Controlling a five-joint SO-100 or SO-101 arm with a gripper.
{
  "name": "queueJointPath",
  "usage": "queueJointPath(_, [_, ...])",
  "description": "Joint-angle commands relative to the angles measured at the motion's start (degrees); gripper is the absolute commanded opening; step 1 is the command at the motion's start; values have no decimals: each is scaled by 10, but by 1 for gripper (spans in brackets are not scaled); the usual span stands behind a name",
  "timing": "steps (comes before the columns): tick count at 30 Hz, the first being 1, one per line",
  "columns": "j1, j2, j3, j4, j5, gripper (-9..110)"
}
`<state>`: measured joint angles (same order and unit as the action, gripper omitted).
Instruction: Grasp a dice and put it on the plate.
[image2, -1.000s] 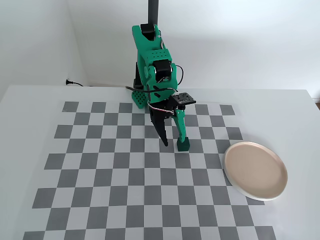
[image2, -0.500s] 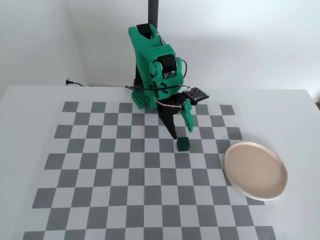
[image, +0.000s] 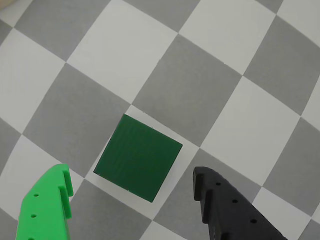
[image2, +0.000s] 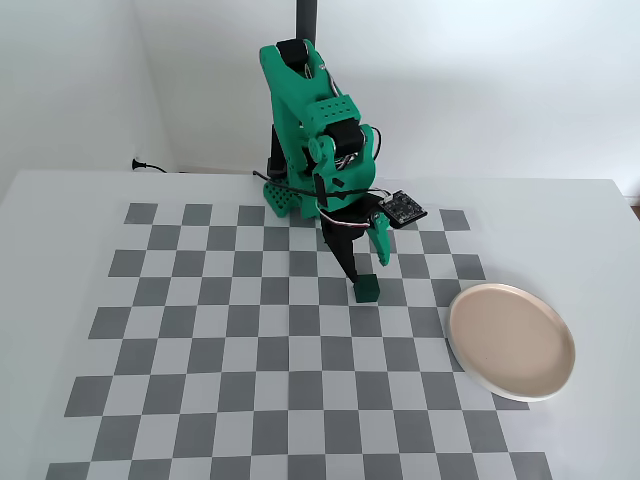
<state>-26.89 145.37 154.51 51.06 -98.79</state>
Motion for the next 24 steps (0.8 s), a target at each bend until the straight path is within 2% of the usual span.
queueJointPath(1, [-6,-31,-55,-33,6,21])
queueJointPath(24, [-1,-188,-57,-115,13,22])
